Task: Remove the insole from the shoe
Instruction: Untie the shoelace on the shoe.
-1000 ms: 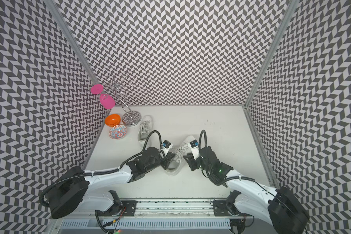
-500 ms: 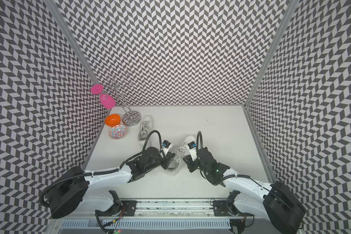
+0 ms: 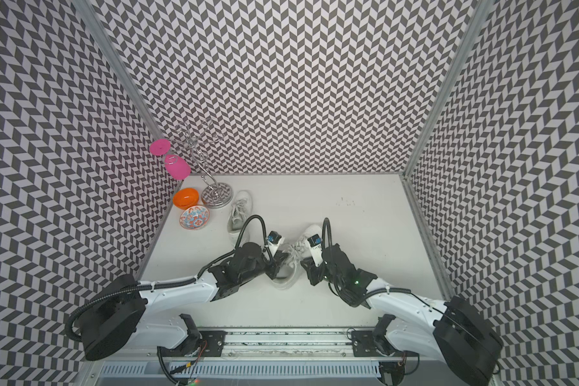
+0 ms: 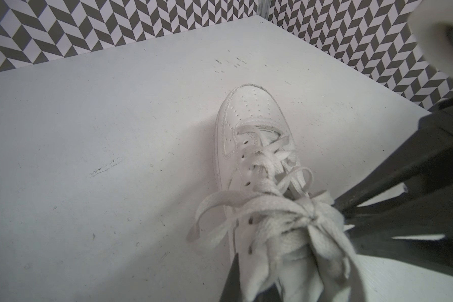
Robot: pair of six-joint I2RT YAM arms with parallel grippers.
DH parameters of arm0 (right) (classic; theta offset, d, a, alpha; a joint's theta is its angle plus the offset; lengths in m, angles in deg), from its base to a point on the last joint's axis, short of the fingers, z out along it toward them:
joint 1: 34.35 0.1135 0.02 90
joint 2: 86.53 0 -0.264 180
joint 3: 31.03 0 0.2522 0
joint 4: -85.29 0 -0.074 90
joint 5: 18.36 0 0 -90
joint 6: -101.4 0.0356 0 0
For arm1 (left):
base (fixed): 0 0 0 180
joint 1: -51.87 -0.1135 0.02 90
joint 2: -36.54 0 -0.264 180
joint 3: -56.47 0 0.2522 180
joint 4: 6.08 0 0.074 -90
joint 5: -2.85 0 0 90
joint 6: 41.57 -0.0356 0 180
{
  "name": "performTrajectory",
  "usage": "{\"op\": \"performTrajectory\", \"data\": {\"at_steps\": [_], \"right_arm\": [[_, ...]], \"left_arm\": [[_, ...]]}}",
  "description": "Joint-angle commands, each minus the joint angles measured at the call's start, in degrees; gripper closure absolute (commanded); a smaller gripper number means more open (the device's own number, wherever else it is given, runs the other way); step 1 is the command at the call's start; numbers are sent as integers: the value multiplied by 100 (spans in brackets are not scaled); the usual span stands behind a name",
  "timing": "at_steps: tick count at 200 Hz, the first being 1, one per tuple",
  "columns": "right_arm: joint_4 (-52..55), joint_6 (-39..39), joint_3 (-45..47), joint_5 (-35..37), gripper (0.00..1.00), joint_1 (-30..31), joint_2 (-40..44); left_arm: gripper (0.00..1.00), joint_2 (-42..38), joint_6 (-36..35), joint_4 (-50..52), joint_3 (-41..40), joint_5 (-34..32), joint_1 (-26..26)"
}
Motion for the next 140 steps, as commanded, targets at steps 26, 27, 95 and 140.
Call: {"op": "performTrajectory", "data": {"at_steps": [26,27,95,140], "right_arm": [[-240,7,-33,-43,78,131,273],[-230,2,-32,-37,78,132,275],[-197,53,208,256,82,133,375],[-493,-6,265,-12,79,126,223]], "left_arm": [[100,-51,-25,-710,215,-24,-25],[100,-49,-25,-709,212,-25,-25],[100,-64,-34,-782,170,35,-25],[100,-89,-34,-804,148,71,-25]]}}
